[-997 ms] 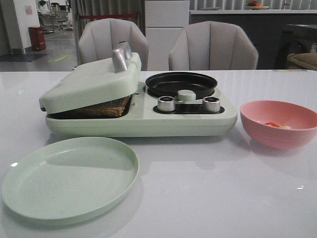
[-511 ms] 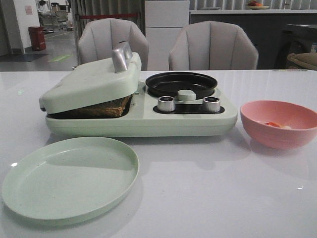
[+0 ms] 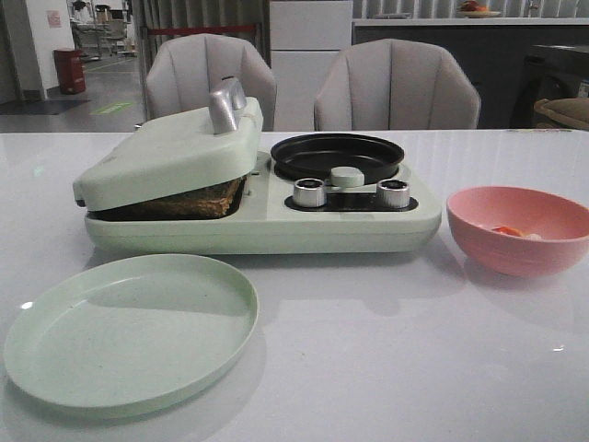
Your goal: Make breakfast with bread and shrimp
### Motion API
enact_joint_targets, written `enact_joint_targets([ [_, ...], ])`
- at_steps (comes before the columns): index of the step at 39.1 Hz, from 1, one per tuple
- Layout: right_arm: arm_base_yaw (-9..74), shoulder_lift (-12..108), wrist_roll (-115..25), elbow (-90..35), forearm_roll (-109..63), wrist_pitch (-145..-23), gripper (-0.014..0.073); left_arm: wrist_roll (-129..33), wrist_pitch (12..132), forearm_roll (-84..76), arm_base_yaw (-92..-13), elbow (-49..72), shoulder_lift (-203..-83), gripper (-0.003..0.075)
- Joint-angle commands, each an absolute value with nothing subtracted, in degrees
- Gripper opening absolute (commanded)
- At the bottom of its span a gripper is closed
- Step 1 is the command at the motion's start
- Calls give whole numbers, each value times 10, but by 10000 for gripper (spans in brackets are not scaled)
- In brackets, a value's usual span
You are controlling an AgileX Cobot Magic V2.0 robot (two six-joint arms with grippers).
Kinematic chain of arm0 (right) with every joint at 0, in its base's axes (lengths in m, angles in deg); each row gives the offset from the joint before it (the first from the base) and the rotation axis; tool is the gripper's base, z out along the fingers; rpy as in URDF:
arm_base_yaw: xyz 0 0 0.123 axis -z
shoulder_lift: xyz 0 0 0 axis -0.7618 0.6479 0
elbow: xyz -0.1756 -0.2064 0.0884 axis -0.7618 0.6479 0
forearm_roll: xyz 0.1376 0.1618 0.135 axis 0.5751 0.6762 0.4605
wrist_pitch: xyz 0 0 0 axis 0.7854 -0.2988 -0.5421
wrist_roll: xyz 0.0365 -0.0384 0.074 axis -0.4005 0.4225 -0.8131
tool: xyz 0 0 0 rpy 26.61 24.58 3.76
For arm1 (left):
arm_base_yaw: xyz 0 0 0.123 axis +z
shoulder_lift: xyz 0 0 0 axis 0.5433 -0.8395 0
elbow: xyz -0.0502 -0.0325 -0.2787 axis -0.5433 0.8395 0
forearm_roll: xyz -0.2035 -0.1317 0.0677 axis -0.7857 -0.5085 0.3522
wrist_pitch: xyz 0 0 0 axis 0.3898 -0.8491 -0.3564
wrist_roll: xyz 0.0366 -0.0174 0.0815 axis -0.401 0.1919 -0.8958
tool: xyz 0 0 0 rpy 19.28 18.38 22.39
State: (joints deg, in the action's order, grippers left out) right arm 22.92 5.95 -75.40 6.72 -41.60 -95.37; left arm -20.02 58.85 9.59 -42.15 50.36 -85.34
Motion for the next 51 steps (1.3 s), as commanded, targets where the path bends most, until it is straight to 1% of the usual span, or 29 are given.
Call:
enact_joint_targets([
  [1, 237, 135, -752, -4, -420, -951, 477, -195, 635, 86, -422, 490, -857, 113],
  [7, 265, 234, -757, -63, -420, -983, 477, -195, 635, 86, -422, 490, -857, 114],
  [15, 349, 376, -757, -143, -410, -1037, 477, -195, 637, 86, -422, 490, -857, 114],
  [22, 408, 492, -757, -196, -376, -1041, 477, -195, 637, 86, -422, 490, -857, 113],
  [33, 485, 654, -747, -261, -372, -1037, 477, -195, 637, 91, -422, 490, -857, 114],
  [42, 497, 795, -719, -347, -349, -1073, 477, -195, 637, 91, -422, 490, -857, 113],
  [51, 504, 891, -710, -419, -324, -1077, 477, -195, 637, 91, -422, 490, -857, 114],
])
